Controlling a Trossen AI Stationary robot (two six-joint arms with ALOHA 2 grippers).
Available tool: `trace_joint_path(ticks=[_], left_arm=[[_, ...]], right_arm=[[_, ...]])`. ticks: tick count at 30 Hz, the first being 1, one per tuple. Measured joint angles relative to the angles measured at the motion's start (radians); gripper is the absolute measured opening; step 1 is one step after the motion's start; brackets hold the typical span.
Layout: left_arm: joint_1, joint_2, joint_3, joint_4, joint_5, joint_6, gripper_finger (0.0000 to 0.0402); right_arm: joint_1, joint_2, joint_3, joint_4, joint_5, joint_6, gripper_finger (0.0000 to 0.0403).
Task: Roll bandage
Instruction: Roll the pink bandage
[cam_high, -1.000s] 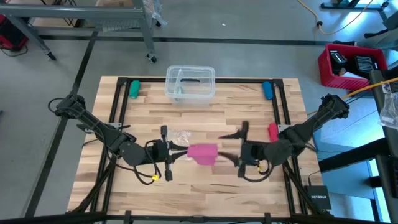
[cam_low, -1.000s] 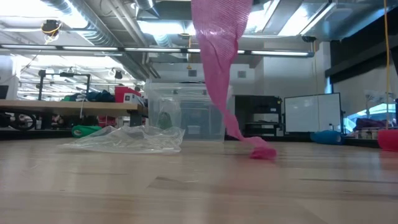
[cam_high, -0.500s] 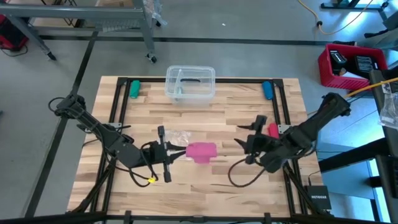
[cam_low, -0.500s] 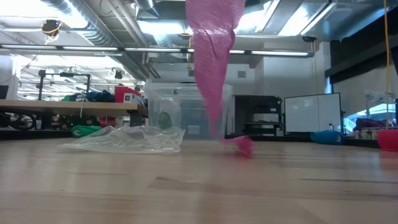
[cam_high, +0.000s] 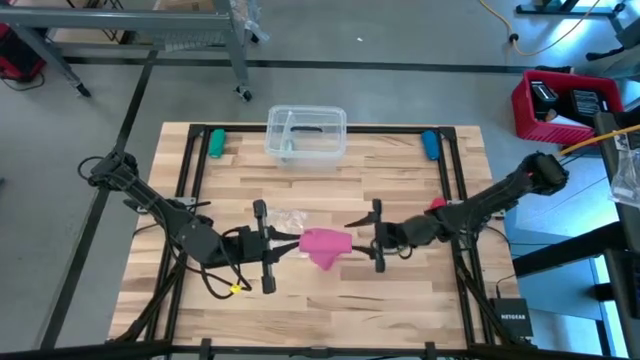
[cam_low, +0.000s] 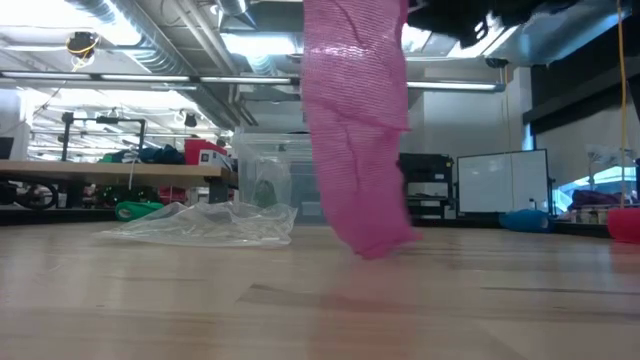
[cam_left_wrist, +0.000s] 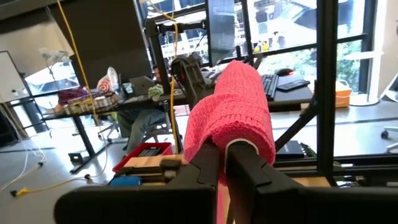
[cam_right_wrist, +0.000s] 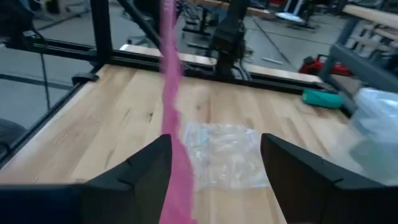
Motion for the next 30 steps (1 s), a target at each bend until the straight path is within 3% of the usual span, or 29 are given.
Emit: trace_joint_path(ticks=[5,10,14,22,26,30], left_arm=[[0.001,0.0,0.0,0.0,0.0,0.023,0.0003],[0.002,0.0,0.0,0.016,0.0,0.042,0.0007],[0.013,0.0,0.0,0.025,-0.001,0.046,0.0004],[0.033,0.0,0.0,0.026,-0.001,0.045,0.001],[0.034,0.0,0.0,0.03,-0.001,0.044,0.0011],[0.034,0.0,0.0,0.045,-0.001,0.042,0.0012]], right_arm=[[-0.051,0.058,-0.005,0.102,-0.157,0.002,0.0248],[-0.048,0.124,-0.005,0.197,-0.2,-0.008,0.0248],[-0.047,0.128,-0.005,0.124,-0.202,0.009,0.0248],[-0.047,0.007,0.035,-0.174,-0.202,0.082,0.0248],[-0.047,0.014,0.035,-0.165,-0.209,0.079,0.0248],[-0.048,0.082,0.003,0.009,-0.179,0.047,0.0248]])
